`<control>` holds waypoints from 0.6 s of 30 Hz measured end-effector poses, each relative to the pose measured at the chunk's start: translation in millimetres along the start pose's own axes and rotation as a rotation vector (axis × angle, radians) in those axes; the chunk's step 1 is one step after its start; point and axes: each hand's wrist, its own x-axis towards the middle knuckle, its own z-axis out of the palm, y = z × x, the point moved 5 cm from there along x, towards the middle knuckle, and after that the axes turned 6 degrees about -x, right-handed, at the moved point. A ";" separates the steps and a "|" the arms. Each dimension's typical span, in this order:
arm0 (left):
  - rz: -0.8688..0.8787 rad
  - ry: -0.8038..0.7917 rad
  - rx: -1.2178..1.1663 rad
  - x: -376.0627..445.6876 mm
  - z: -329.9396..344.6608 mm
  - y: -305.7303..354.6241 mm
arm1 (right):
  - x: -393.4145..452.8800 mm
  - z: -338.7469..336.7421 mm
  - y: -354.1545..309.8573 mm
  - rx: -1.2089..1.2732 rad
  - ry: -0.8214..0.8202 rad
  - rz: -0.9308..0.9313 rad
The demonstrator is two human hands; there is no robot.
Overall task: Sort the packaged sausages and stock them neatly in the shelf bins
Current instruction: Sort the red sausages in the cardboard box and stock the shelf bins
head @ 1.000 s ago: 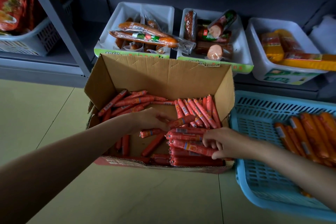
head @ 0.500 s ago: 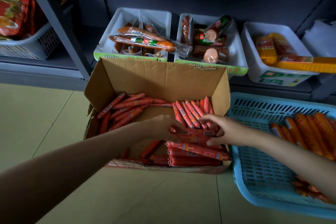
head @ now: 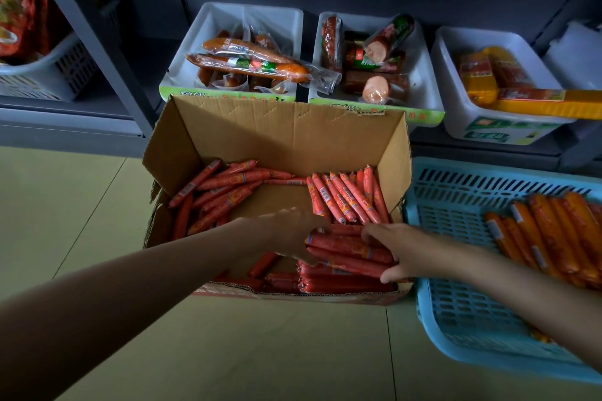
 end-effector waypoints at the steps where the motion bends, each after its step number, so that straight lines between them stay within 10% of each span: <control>1: -0.008 -0.037 -0.033 -0.9 0.5 -0.6 | -0.6 0.2 0.4 -0.009 -0.006 -0.003; 18: -0.017 -0.065 -0.152 -3.4 15.4 12.4 | 2.4 -6.7 -5.0 -0.070 0.031 -0.034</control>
